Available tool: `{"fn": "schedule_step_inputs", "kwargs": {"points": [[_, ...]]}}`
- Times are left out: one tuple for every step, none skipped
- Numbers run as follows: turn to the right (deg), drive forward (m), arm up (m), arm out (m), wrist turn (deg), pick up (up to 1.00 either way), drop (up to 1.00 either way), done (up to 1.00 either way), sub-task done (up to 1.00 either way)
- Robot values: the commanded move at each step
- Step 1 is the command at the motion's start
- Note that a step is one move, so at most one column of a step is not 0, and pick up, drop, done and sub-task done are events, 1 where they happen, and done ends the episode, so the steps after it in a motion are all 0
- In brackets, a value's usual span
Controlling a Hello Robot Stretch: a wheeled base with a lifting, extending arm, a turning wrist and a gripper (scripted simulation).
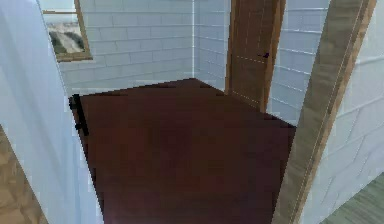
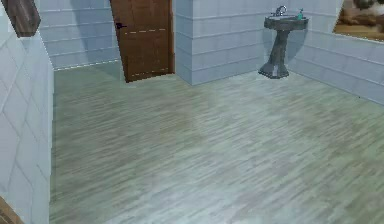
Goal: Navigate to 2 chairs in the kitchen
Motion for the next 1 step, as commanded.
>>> {"fn": "schedule_step_inputs", "kwargs": {"points": [[21.0, 0.0, 0.0, 0.0, 0.0, 0.0, 0.0, 0.0, 0.0]]}}
